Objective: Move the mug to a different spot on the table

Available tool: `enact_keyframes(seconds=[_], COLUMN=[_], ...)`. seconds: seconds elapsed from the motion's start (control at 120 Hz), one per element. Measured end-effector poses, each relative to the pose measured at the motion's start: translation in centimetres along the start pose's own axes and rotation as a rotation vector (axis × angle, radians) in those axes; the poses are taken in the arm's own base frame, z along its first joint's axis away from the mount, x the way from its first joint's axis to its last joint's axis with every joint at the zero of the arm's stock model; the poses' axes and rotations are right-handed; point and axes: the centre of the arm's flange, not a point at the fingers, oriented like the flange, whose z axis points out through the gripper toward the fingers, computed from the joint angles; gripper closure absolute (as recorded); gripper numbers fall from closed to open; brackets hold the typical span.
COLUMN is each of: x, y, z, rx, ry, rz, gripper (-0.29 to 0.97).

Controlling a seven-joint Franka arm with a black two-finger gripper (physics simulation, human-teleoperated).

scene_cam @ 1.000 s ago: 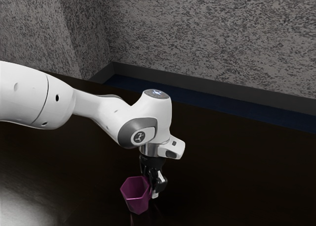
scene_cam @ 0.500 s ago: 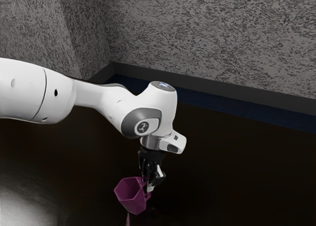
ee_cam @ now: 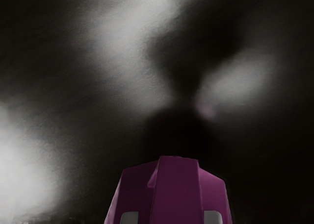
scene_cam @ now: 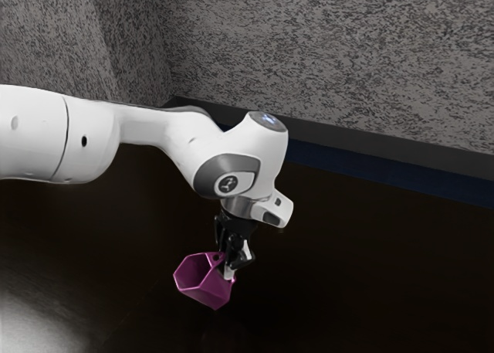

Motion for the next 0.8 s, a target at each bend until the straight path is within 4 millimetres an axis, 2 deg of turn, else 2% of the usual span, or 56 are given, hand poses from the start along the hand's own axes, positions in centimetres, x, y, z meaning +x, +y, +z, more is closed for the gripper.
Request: enact_keyframes(seconds=[0.225,0.333,0.467,0.617,0.8], x=[-0.3,-0.1,-0.1,0.6,0.8], y=[-2.5,-3.6,-6.5,-10.0,-12.2], z=[-1.7,-1.8,-1.0,-2.2,-3.2], rx=[0.128,0.179,0.215,0.231,0.239], ry=[-0.05,-0.085,-0.136,-0.128,-0.122], rz=[0.002,0.008,-0.008,-0.027,-0.012], gripper=[0.76,0.76,0.75,0.75,0.75])
